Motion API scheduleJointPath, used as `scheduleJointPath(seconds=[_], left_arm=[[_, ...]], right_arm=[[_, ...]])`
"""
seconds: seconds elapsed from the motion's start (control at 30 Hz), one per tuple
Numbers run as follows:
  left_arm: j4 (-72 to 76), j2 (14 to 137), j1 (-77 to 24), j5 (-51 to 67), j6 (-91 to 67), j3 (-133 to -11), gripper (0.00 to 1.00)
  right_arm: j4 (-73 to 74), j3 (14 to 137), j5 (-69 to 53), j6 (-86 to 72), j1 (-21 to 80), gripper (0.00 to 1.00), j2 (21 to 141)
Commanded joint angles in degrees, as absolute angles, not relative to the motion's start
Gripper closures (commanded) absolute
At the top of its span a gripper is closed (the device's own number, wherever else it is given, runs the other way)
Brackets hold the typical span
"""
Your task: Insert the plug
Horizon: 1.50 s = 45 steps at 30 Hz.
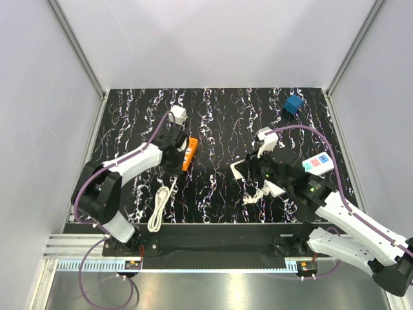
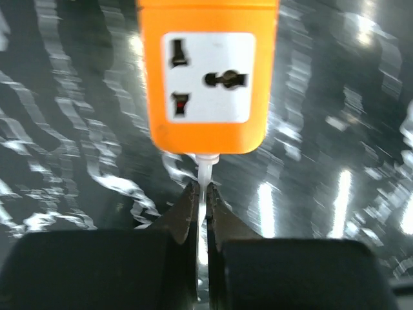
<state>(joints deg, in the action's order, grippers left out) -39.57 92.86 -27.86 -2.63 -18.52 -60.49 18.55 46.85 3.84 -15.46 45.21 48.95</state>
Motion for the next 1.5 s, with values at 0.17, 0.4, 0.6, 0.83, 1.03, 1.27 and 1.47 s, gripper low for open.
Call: scheduleJointPath(seconds=[0.17,0.4,0.6,0.83,1.03,1.27,1.47], left_arm=[[-33.0,89.5,-34.6,-0.3,-19.7,-57.2,1.00],[-32.3,93.1,-35.9,1.6,-19.5,-61.1,0.45],[-37.4,88.8,-30.2,4.1,-20.4,-66.6,0.01],[-37.7,84.5,-9.6,21.5,-25.6,-68.0,0.01],[-35.8,88.0,-3.6,26.1,-27.2,-66.7,0.01],[-28.7,86.7,-0.1,33.0,-33.3,-60.1,0.01],[-26.6,85.5,3.0,34.9,-35.4,-57.0,0.01]], right_arm=[[18.1,51.1,9.1,-14.0,45.4,1.00,51.3],[17.8,54.0,7.0,-10.0,45.4,1.00,57.6],[17.5,60.7,-4.2,-0.3,45.4,1.00,67.9],[18.3,72.3,-12.5,11.8,45.4,1.00,82.3],[19.9,79.6,-15.6,22.5,45.4,1.00,91.7],[24.3,86.9,-19.2,28.9,45.0,1.00,100.6],[27.0,93.3,-25.5,30.0,43.2,1.00,108.1]])
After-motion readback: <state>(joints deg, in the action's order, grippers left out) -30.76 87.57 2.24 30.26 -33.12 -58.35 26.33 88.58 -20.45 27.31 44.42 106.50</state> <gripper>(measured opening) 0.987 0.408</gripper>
